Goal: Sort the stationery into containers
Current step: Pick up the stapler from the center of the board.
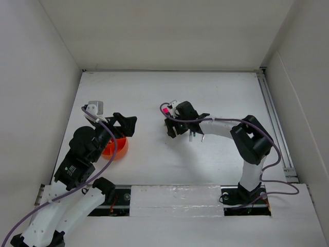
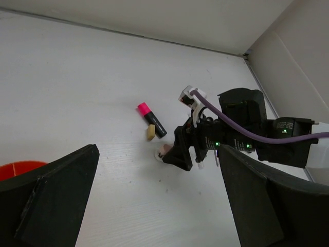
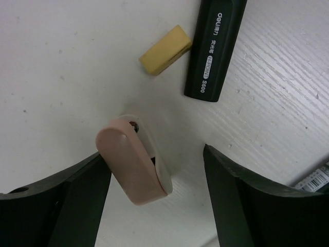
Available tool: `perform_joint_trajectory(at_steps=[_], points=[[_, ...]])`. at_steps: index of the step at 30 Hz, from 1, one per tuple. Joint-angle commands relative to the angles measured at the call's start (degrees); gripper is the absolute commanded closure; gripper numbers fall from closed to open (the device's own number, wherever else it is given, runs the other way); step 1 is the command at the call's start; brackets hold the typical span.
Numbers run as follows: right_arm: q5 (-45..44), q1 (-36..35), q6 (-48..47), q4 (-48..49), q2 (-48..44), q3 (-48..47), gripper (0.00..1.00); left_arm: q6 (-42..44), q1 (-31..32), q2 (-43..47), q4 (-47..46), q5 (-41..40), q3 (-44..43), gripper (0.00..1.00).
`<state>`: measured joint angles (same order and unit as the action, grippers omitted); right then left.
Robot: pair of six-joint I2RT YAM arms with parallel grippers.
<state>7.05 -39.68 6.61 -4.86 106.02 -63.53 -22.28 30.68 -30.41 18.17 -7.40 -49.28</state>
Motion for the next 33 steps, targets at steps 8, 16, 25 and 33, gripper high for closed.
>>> perform_joint_trajectory(at_steps=[8, 16, 25, 33], points=[[-1.69, -2.06, -0.73, -3.22, 0.95, -0.72, 0.32, 0.75, -0.09, 0.36, -3.58, 0.37, -0.12, 0.00], [-5.63, -5.75, 2.00, -3.75, -0.10, 2.44, 0.51, 0.75, -0.09, -0.17, -3.58, -0.68, -0.12, 0.00], [-9.25, -8.57, 6.56, -6.65, -0.11, 2.97, 0.87, 0.75, -0.09, -1.31, -3.06, -0.69, -0.12, 0.00], [-3.21, -7.25, 11.14, 9.03, -17.31, 11.75, 1.00, 0.22, -0.09, -4.30, -3.93, 7.63, -0.73, 0.00]])
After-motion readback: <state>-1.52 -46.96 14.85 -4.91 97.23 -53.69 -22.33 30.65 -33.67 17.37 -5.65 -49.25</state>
